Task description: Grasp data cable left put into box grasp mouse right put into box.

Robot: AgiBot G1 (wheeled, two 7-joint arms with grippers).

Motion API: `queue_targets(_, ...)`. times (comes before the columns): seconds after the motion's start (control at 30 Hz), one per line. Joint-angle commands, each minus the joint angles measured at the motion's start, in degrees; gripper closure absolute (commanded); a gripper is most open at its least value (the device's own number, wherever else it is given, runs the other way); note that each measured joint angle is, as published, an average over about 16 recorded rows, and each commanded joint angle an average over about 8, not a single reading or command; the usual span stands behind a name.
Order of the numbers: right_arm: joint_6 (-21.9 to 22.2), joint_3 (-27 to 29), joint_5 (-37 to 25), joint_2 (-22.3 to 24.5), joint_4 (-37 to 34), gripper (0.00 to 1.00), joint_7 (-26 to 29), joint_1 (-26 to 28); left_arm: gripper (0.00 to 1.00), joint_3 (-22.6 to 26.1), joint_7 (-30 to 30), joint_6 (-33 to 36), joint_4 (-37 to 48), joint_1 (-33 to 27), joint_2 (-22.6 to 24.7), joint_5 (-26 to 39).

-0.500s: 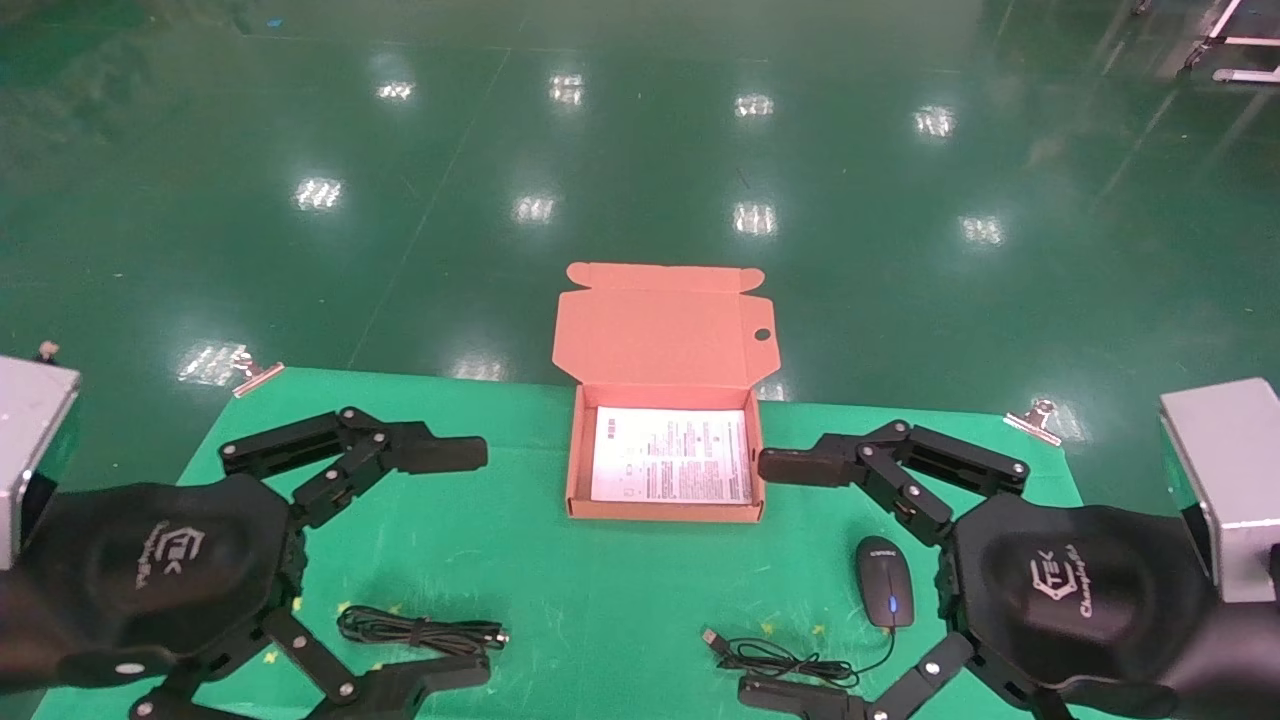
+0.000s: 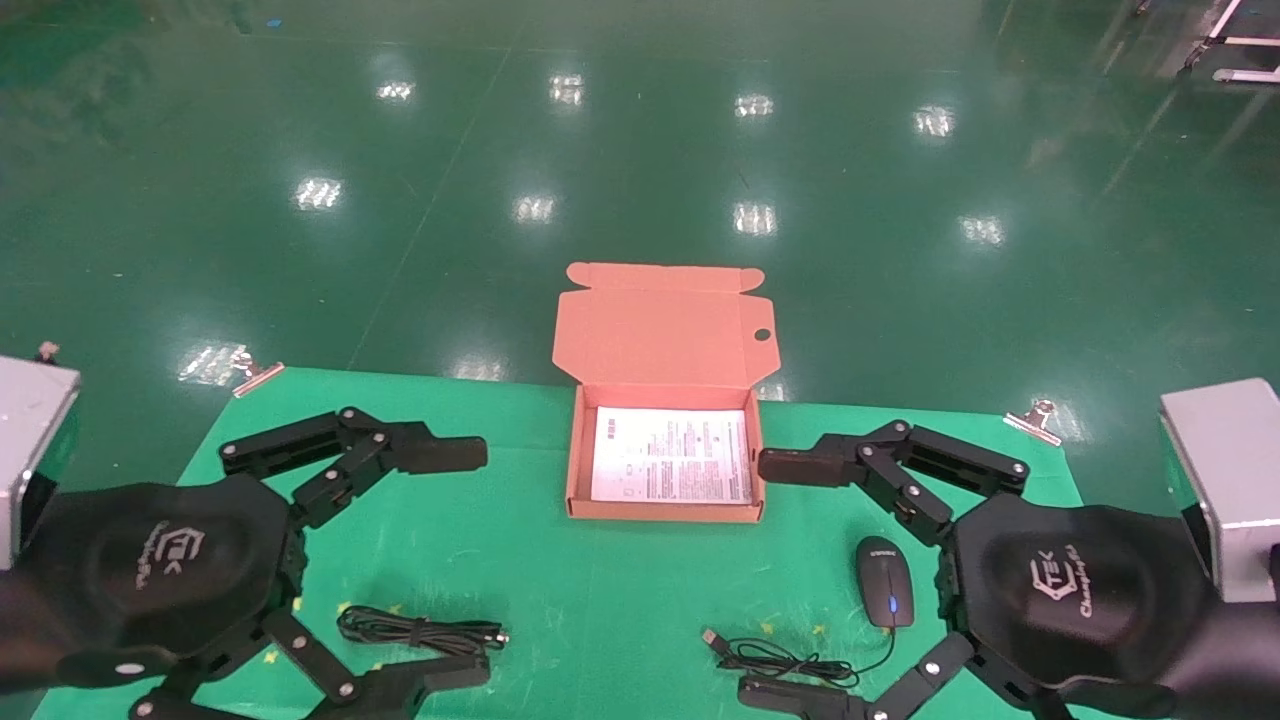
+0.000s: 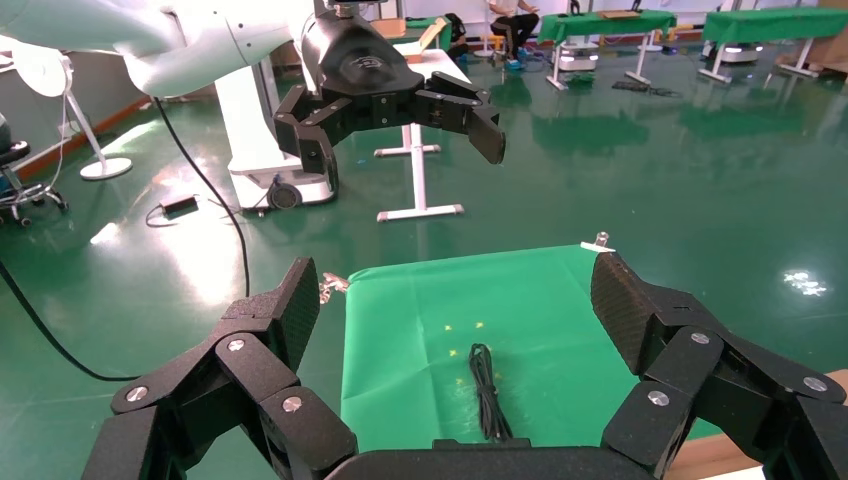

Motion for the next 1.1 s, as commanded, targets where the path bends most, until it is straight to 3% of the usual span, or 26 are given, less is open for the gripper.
queue_targets(0.03, 0.04, 0.03, 0.12, -0.03, 0.00, 0.00, 0.07, -0.05, 0.00, -0.05, 0.02, -0.04, 0.05, 0.03, 0.04, -0.17)
queue_targets(0.23, -0.65, -0.68, -2.66, 0.43, 0.22, 0.00, -1.17, 1.18, 0.00, 1.51, 0.02, 0.09, -0.16, -1.21, 0.37, 3.40)
queue_targets(0.4, -2.03, -3.67, -11.03, 1.01, 1.82, 0.00, -2.15, 5.24, 0.00, 4.57, -0.51, 0.40, -0.06, -4.42, 1.66, 9.92)
queue_targets(0.8, -4.16, -17.57, -34.85, -2.23, 3.34, 0.00, -8.59, 18.50, 0.00, 13.68, -0.52, 0.08, -2.64, -15.73, 6.70, 33.51)
queue_targets(1.1, -2.82, -26.87, -47.79, -5.31, 2.86, 0.00, -11.50, 22.07, 0.00, 20.83, 0.37, -0.61, -3.42, -19.36, 11.07, 49.91)
